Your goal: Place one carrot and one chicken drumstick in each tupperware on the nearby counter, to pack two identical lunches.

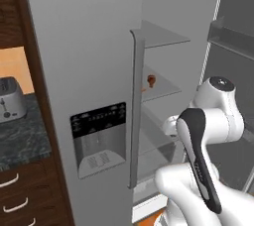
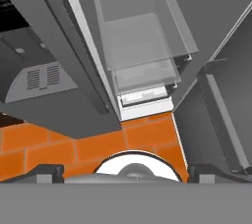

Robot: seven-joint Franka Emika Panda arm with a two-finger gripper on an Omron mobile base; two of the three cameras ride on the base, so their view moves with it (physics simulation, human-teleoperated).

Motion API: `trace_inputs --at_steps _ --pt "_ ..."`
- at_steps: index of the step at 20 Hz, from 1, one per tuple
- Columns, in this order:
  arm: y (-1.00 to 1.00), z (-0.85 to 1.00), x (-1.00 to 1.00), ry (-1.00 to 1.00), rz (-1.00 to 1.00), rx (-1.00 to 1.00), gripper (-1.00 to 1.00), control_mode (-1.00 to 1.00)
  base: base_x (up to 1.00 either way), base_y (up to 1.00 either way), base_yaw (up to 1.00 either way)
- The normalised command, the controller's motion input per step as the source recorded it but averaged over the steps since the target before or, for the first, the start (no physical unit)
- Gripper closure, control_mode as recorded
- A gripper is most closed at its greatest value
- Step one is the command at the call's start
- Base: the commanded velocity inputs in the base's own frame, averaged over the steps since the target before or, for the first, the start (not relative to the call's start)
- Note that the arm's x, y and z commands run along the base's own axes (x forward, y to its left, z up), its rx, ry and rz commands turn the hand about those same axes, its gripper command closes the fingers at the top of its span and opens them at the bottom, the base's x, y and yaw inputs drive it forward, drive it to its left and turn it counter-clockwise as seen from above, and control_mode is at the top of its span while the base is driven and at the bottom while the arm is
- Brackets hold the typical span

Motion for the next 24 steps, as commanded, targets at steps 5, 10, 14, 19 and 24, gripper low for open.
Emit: trace_inputs --at_steps 5,10,14,19,24 --pt "0.00 0.00 0.00 0.00 0.00 0.00 -1.00 1.00 0.20 -0.39 0.00" --pt "0.00 0.00 0.00 0.00 0.00 0.00 -1.00 1.00 0.13 -0.37 -0.03" --pt "0.00 0.00 0.00 0.00 0.00 0.00 -1.00 1.00 0.00 0.00 0.00" --pt "0.00 0.00 0.00 0.00 0.00 0.00 -1.00 1.00 0.00 0.00 0.00" --pt "0.03 0.22 -0.06 -0.46 0.01 -0.09 -1.00 -1.00 0.00 0.00 0.00"
